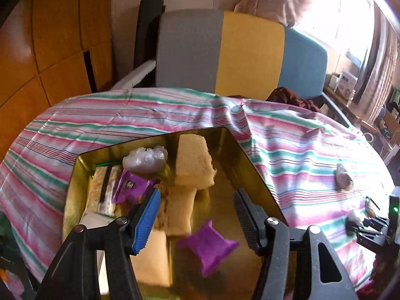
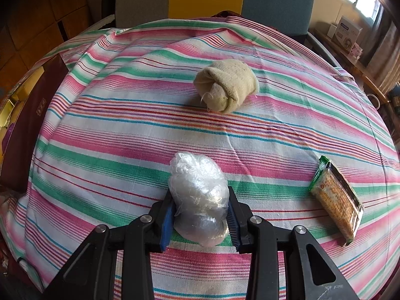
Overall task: Organize objects
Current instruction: 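Withdraw the left gripper from the tray while the right gripper holds the white bundle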
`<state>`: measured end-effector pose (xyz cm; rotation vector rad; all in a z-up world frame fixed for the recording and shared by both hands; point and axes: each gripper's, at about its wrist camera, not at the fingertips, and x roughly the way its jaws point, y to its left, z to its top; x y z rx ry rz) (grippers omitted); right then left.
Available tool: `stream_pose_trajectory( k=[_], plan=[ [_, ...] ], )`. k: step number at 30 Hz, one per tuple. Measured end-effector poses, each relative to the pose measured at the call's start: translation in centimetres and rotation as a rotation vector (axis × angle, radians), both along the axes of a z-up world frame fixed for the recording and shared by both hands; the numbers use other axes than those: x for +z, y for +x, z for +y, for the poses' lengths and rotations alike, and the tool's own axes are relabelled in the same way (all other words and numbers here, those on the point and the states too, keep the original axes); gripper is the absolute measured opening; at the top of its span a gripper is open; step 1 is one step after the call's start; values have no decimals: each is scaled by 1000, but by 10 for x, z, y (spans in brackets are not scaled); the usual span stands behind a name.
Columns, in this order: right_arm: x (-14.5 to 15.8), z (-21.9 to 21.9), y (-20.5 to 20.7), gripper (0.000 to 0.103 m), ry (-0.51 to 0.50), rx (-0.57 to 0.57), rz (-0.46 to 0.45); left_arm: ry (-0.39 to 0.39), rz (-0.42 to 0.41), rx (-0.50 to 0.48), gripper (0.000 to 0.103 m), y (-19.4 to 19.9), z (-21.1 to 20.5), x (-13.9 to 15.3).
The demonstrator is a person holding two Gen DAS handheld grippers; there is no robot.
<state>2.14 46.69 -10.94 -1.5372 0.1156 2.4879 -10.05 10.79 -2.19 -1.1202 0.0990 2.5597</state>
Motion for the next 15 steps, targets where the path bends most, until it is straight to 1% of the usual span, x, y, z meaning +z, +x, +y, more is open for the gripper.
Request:
stream_pose_trajectory(
  k=[3,6,9,15],
  plan=[
    [0,-1,0,38,6,-1,1,-1,27,-7,62,17,-5,5],
    [-1,-2,1,38,10,-2,3,-15,32,-21,62,35,-7,6],
    [-1,-3,1,38,15,-4,4,-14,30,-28,62,48,-11,4],
    [0,-7,3,38,31,-16,9,-41,31,-32,62,69,-20,-5]
  ],
)
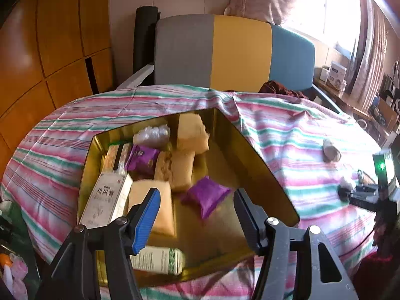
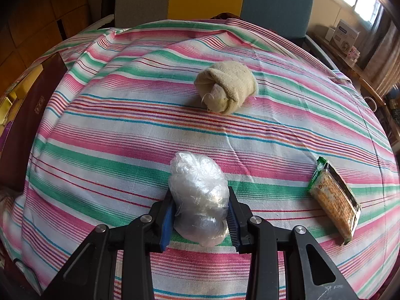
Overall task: Organize objects
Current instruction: 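Withdraw the left gripper from the tray while the right gripper holds the white bundle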
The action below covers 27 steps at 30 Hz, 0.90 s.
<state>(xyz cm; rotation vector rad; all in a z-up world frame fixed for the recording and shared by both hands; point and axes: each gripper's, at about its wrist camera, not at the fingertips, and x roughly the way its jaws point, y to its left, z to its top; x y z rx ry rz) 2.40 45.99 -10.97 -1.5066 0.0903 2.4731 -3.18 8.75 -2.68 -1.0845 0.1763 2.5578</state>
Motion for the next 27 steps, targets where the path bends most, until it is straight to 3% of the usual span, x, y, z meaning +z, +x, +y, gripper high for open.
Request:
stream_pose_trajectory(
  k=[17,27],
  plan=[
    [4,-14,12,36,-27,-106,20,-1,-3,-30,62,29,-22,-7],
    [9,-40,12,35,-108,-79,20,30,-33,-31,62,29,-33,-10]
  ],
)
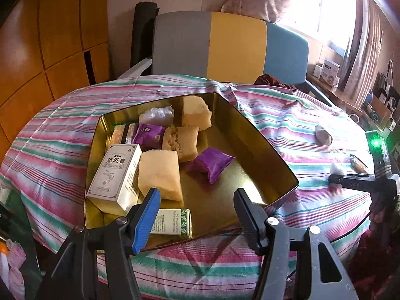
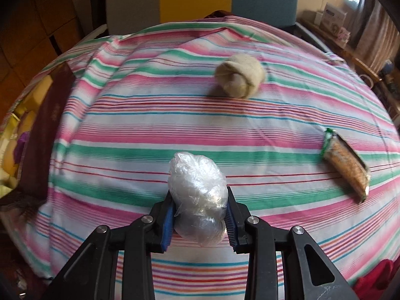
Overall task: Organize objects
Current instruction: 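Withdraw the left gripper from the tray while the right gripper holds the white bundle, then carry the white bundle into the gold tray and open the right gripper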
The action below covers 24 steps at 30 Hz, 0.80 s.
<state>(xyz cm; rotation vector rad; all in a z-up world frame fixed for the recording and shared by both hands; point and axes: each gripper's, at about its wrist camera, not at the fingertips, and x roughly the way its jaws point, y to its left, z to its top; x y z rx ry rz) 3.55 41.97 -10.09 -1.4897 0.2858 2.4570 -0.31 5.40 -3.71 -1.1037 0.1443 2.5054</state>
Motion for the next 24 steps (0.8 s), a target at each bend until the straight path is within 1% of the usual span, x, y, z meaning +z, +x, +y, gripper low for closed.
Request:
stream_pose_trajectory(
  k=[4,8,12,14,17,21,24],
  plan=[
    [16,-24,-12,35,-26,57,37,17,-11,14,62,-2,-7,0],
    [35,-57,-27,35,-15,145,78,21,-25,30,62,-7,-13,-3],
    [50,-86,-39,35,-56,204,122,38,-26,48,62,-7,-24,0],
    [61,-110,-48,35,-64,266,150,53,-22,72,62,-7,-35,3],
    [74,-150,-66,35,-64,363,172,76,-41,113,62,-11,-53,2],
    [75,-197,-94,35,-22,467,164,87,-53,136,62,-14,-69,2],
    [69,-211,-113,35,-9,482,144,94,-57,161,62,-16,-78,-1]
  ],
)
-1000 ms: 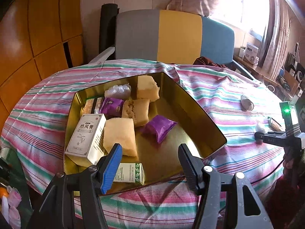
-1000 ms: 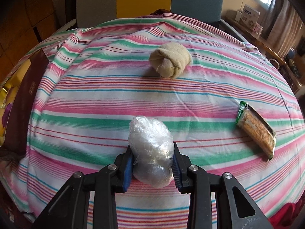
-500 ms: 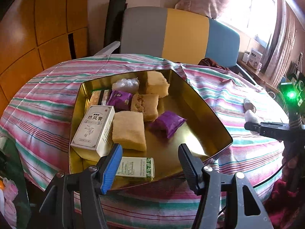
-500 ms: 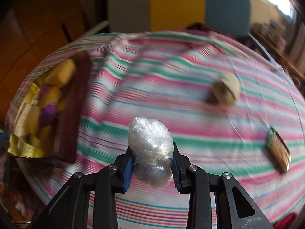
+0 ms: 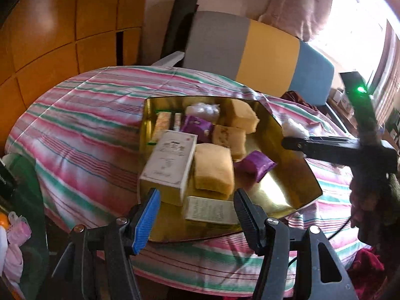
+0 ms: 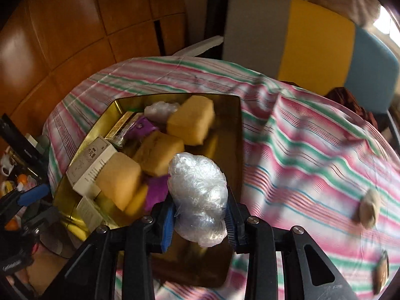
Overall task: Organize objects
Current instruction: 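Carry the white bundle into the gold tray and open the right gripper, then move both grippers back toward the rolled cloth and cracker packet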
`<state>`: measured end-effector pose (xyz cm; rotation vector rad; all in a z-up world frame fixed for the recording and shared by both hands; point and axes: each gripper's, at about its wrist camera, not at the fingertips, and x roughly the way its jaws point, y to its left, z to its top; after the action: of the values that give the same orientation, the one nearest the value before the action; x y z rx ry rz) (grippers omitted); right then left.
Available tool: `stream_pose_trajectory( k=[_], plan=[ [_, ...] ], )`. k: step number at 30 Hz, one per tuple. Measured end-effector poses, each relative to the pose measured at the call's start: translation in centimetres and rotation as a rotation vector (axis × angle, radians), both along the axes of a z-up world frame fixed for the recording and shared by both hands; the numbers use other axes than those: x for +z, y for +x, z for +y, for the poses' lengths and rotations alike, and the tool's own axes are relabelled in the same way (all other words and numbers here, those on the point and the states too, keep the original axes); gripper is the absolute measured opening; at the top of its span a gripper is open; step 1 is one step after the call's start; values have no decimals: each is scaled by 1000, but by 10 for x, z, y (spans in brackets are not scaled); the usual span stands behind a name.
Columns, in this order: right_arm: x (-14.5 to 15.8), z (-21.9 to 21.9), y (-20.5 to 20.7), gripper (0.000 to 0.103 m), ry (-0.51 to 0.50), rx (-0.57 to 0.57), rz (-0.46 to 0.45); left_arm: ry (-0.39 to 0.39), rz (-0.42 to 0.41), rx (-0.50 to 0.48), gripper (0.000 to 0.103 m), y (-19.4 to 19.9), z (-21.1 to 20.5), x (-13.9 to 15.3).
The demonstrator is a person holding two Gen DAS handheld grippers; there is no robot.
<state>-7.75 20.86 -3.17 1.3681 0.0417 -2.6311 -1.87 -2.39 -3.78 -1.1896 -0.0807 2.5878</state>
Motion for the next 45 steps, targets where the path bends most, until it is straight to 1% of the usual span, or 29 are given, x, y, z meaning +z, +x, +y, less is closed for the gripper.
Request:
stream_pose_trajectory(
  k=[5,11,12,14,16,18,23,26,30,33,38,45],
  plan=[
    [-18,-14,-37,36,38,1,-47,11,-4,13,62,-2,-6,-2],
    [-42,-29,-57,37,89,20,-90,8,-23,23,62,-6,-8,-8],
    [-45,-31,-60,40,104,26,-92,7,-26,25,62,-7,-8,-9],
    [-49,-33,-62,49,109,31,-97,5,-32,30,62,-7,-9,-11],
    [-51,-30,-61,63,92,26,-97,1,-35,30,62,-6,-10,-12],
    [-53,-28,-59,72,72,23,-101,-3,-38,31,62,-6,-9,-13],
    [-52,-28,-53,72,53,32,-90,-12,-29,23,62,-5,-6,-12],
    [-46,-28,-47,72,51,30,-68,-19,-27,21,62,-4,-4,-12],
    [-29,-30,-35,72,52,26,-16,-29,-15,19,62,-2,-2,-9],
    [-19,-27,-25,74,21,18,9,-35,-7,12,62,-1,1,-7],
    [-6,-16,-2,78,-22,-8,45,-44,3,-12,62,3,9,-4],
    [0,20,36,79,-61,-62,62,-54,10,-49,62,7,22,-1]
  ],
)
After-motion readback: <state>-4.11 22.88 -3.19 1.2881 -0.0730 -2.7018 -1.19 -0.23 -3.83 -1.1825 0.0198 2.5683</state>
